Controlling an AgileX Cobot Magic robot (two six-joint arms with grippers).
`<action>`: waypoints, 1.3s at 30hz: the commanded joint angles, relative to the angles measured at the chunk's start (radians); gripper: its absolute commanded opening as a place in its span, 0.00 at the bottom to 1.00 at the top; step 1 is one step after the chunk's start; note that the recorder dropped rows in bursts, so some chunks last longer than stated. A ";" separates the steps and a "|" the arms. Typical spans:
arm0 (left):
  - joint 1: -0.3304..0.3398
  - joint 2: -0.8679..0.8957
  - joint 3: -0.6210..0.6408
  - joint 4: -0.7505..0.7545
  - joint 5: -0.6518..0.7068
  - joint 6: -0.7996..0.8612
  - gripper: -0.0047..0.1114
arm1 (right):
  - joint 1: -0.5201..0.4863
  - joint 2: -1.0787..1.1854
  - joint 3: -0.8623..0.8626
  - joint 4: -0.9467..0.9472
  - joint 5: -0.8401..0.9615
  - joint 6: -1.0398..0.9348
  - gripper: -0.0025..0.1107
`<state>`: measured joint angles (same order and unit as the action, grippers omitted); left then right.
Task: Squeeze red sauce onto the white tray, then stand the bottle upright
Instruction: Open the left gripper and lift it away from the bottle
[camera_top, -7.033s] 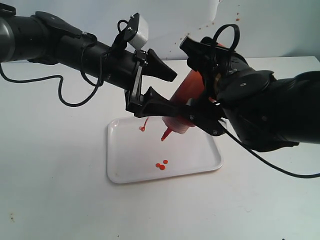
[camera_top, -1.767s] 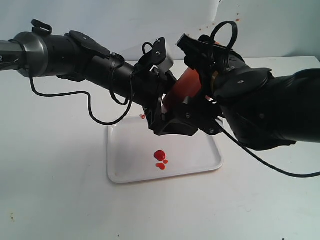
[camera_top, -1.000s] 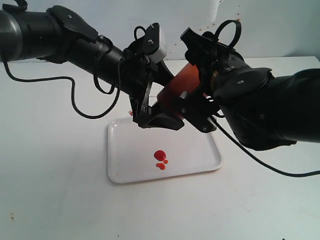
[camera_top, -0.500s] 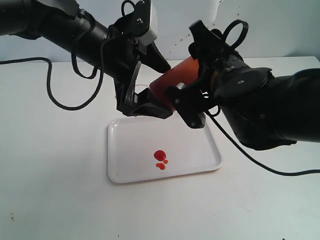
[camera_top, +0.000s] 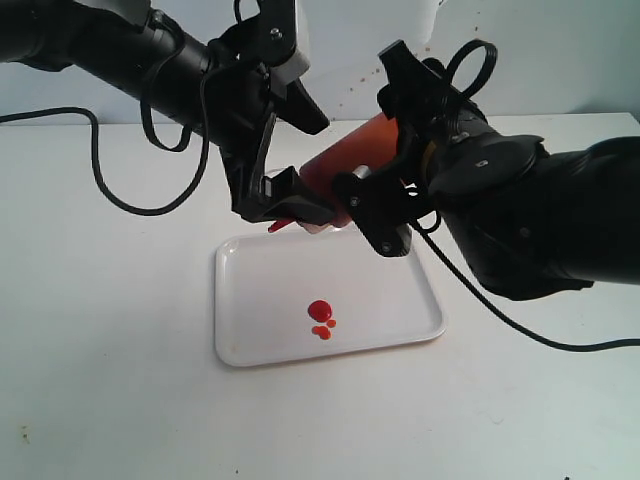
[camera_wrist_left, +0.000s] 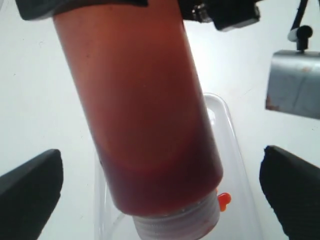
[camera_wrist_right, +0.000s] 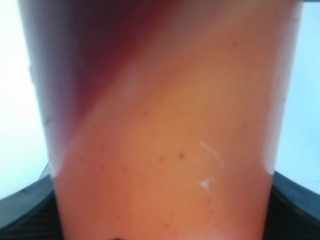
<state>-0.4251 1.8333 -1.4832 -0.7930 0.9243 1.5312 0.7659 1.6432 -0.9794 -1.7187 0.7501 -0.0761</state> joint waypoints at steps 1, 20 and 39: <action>-0.004 -0.013 0.001 -0.003 -0.012 -0.017 0.94 | -0.008 -0.013 -0.012 -0.026 0.017 0.020 0.02; -0.004 -0.074 0.001 -0.013 -0.064 -0.093 0.94 | -0.008 -0.011 -0.012 -0.026 -0.008 -0.005 0.02; -0.004 -0.074 0.001 -0.011 -0.082 -0.140 0.94 | -0.008 -0.011 -0.012 -0.026 -0.005 -0.005 0.02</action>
<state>-0.4251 1.7672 -1.4832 -0.7929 0.8555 1.4053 0.7659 1.6432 -0.9794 -1.7194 0.7270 -0.0935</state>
